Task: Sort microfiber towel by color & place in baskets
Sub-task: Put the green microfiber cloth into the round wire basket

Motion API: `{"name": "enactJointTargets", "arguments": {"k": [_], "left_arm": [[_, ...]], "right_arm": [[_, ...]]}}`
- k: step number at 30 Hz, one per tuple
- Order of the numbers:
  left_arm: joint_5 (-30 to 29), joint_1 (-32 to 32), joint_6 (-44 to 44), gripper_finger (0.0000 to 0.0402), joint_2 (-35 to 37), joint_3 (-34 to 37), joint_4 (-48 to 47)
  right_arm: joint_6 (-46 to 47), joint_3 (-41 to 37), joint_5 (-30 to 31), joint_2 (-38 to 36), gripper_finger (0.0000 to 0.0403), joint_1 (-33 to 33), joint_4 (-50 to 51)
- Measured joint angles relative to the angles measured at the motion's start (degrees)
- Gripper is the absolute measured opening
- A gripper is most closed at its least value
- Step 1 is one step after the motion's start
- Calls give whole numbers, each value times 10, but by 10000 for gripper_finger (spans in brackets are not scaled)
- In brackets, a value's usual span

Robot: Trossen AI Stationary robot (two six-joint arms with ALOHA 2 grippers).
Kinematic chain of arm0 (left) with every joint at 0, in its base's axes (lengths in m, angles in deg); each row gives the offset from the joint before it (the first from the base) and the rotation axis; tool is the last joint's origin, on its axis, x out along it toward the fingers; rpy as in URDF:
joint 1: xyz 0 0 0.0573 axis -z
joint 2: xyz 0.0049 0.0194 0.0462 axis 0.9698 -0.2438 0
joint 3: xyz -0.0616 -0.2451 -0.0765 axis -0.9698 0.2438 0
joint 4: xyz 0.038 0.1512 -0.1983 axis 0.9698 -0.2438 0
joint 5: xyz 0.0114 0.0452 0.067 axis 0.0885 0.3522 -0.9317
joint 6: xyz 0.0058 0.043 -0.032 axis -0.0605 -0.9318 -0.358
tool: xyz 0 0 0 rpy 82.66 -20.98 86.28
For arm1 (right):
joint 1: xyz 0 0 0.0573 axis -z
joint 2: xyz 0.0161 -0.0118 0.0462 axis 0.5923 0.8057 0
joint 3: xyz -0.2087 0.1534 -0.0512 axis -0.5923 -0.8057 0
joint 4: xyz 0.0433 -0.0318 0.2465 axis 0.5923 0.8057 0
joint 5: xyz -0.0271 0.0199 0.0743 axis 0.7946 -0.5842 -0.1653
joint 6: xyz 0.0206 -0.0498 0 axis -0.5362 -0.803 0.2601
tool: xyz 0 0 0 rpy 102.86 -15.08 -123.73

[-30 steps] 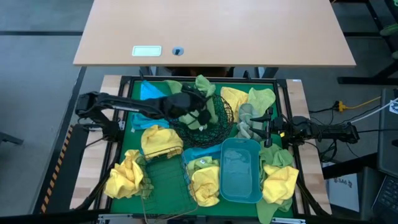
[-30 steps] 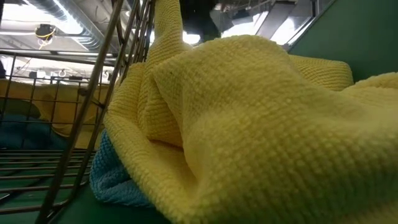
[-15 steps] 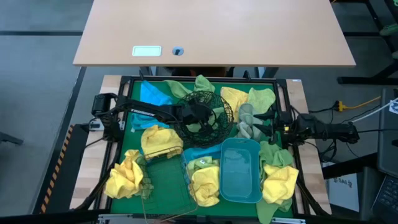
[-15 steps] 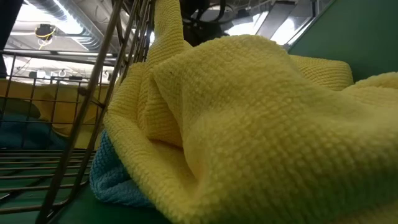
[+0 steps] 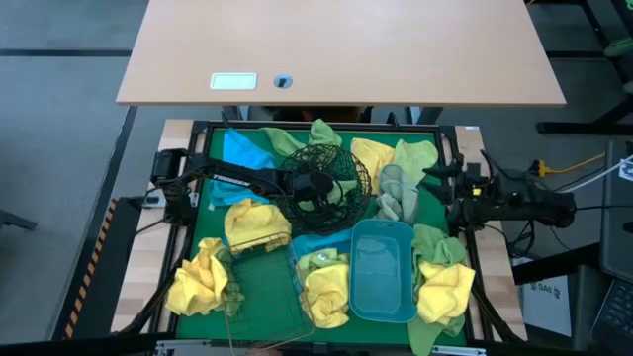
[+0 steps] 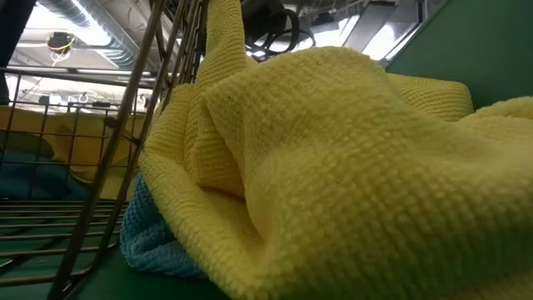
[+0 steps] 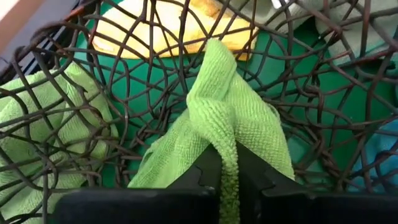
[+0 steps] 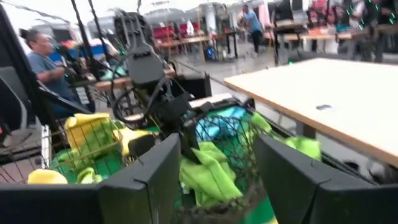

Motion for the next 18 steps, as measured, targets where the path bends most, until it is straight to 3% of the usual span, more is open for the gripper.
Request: {"name": "enactJointTargets", "arguments": {"k": [7, 13, 18], "left_arm": [[-1, 0, 1, 58, 0, 0, 1], [-1, 0, 3, 100, 0, 0, 3], [-1, 0, 43, 122, 3, 0, 19]], "right_arm": [[97, 72, 10, 52, 208, 0, 170], [117, 74, 14, 118, 208, 0, 184], [148, 74, 61, 199, 208, 0, 199]]}}
